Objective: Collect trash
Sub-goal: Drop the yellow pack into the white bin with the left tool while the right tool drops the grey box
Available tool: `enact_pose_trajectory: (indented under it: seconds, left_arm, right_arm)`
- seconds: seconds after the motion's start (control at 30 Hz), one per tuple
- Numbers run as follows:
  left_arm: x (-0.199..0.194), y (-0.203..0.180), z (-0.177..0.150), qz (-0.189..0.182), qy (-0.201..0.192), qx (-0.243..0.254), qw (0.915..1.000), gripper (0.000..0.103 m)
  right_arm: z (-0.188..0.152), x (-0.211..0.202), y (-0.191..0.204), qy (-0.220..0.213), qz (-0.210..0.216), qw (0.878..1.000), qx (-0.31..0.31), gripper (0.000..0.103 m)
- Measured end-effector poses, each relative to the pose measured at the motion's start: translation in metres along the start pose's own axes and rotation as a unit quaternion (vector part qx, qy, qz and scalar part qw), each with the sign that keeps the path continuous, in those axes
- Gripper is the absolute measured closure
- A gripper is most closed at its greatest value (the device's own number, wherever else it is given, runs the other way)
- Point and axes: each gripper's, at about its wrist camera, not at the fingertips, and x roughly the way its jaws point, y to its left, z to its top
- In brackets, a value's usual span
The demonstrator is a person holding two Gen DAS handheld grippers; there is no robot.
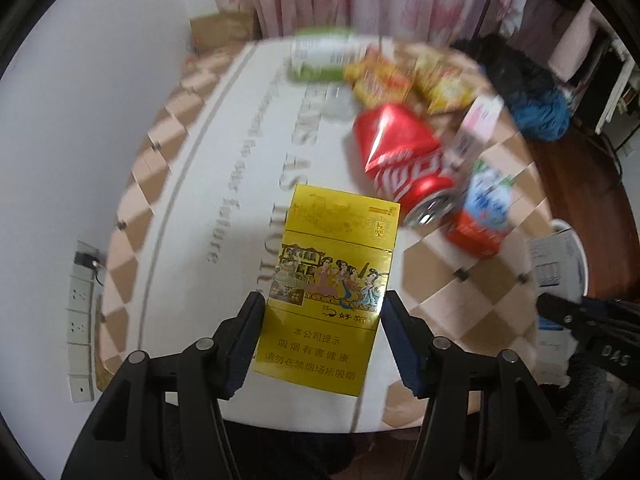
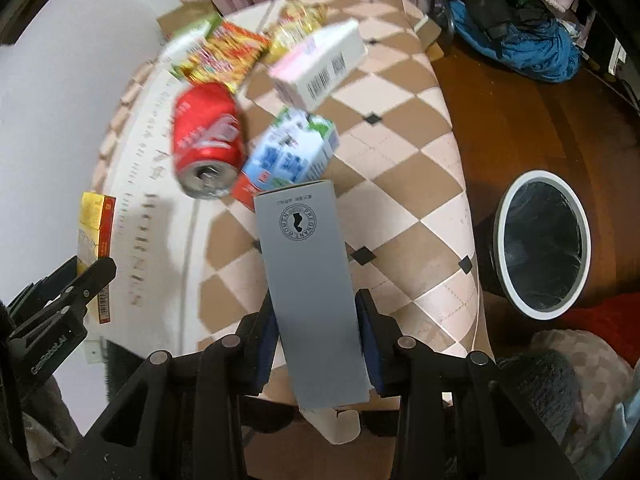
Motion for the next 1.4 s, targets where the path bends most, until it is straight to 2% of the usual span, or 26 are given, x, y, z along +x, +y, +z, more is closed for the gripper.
enact_pose_trajectory:
  seconds: [0.13,0.3,0.47,0.6,0.7,0.8,0.9,0.97,1.07,1.13,1.23,1.3,1.37,1.4]
  left_arm:
    - [-0.03,-0.02,0.025,-0.01,-0.038,0.013,0.9991,0.047]
    - [-0.061,-0.057,0.056,-0.04,-0.081,0.041,0.9951,0.047]
    - [-0.078,-0.118,0.085,-0.089,-0.105,0.082,0.9871,0.047]
    - [-0.072,-0.176,0.105,-0.137,-0.096,0.108,0.9799,0.047]
    - [-0.053,-0.228,0.114,-0.183,-0.068,0.125,0.9728,0.047]
    - [-0.017,-0.285,0.119,-0.231,-0.011,0.139,0.963,0.047]
    - [0.02,-0.33,0.117,-0.259,0.043,0.148,0.9535,0.047]
    - [0.051,-0.357,0.115,-0.269,0.079,0.15,0.9481,0.047]
    - [0.097,-0.392,0.11,-0.296,0.154,0.146,0.9314,0.046]
    - [0.121,-0.411,0.106,-0.296,0.191,0.144,0.9249,0.046]
    - [0.135,-0.43,0.102,-0.278,0.206,0.155,0.925,0.041]
    - [0.137,-0.437,0.101,-0.266,0.205,0.161,0.9279,0.017]
    - [0.135,-0.44,0.098,-0.248,0.195,0.17,0.9336,0.008]
    - [0.133,-0.439,0.097,-0.24,0.19,0.177,0.9354,0.008]
  right_arm:
    - [0.007,-0.033,-0.011,-0.033,0.022,0.999,0.011,0.064]
    - [0.018,-0.082,-0.038,-0.086,0.038,0.995,0.039,0.064]
    - [0.025,-0.13,-0.094,-0.134,0.035,0.987,0.081,0.064]
    - [0.023,-0.147,-0.149,-0.151,0.015,0.981,0.12,0.064]
    - [0.018,-0.142,-0.205,-0.148,-0.008,0.975,0.165,0.064]
    - [0.008,-0.122,-0.268,-0.124,-0.024,0.967,0.22,0.064]
    - [-0.003,-0.084,-0.331,-0.087,-0.023,0.956,0.278,0.064]
    - [-0.007,-0.064,-0.358,-0.071,-0.021,0.95,0.302,0.064]
    - [-0.01,-0.039,-0.39,-0.054,-0.021,0.944,0.325,0.064]
    - [-0.01,-0.024,-0.404,-0.044,-0.023,0.942,0.332,0.064]
    - [-0.008,-0.001,-0.421,-0.027,-0.025,0.939,0.342,0.064]
    - [-0.009,0.008,-0.431,-0.018,-0.023,0.937,0.348,0.063]
    - [-0.008,0.019,-0.439,-0.014,-0.026,0.935,0.352,0.059]
    - [-0.008,0.022,-0.442,-0.011,-0.029,0.935,0.353,0.039]
